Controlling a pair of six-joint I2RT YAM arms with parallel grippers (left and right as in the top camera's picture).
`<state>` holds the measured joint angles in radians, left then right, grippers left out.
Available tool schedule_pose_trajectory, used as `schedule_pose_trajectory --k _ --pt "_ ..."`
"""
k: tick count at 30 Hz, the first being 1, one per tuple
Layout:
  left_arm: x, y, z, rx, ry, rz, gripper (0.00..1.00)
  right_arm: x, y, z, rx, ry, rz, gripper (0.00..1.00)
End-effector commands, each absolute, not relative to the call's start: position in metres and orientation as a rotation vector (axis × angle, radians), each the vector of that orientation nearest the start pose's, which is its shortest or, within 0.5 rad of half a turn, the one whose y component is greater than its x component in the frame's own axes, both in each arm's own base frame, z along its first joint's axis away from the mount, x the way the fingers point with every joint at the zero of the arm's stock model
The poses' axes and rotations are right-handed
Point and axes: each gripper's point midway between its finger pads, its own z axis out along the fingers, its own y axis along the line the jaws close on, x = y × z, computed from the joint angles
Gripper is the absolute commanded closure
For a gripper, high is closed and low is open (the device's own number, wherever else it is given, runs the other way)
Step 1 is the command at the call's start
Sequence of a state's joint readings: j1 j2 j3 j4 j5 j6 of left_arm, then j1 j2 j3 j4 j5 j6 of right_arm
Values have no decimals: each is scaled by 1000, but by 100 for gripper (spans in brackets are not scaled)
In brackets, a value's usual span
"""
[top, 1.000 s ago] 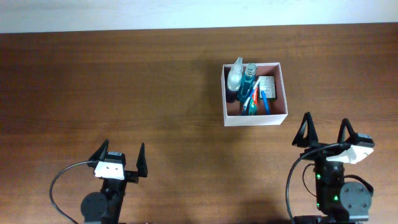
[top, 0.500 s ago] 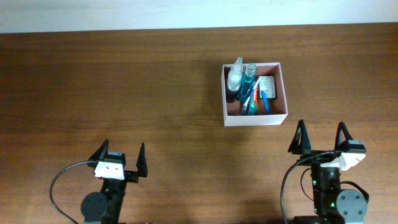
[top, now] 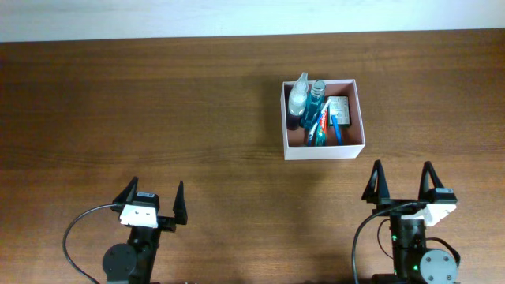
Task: Pack container
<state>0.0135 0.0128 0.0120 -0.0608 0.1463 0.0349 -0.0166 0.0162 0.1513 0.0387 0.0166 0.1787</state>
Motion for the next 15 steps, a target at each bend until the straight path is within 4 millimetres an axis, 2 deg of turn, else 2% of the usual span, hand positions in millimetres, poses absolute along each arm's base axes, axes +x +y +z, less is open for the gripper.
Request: schedule_pose_trajectory --k 1,8,12,15 --pt "244 -23 161 149 1625 -79 0 235 -3 242 129 1406 130 1" --pt "244 -23 161 149 1625 -79 1 237 -3 236 131 1419 129 1" --pt "244 -23 161 149 1625 -79 1 243 0 208 123 1477 138 1" --pt "244 -23 161 149 1625 -79 1 245 4 196 104 1505 156 1"
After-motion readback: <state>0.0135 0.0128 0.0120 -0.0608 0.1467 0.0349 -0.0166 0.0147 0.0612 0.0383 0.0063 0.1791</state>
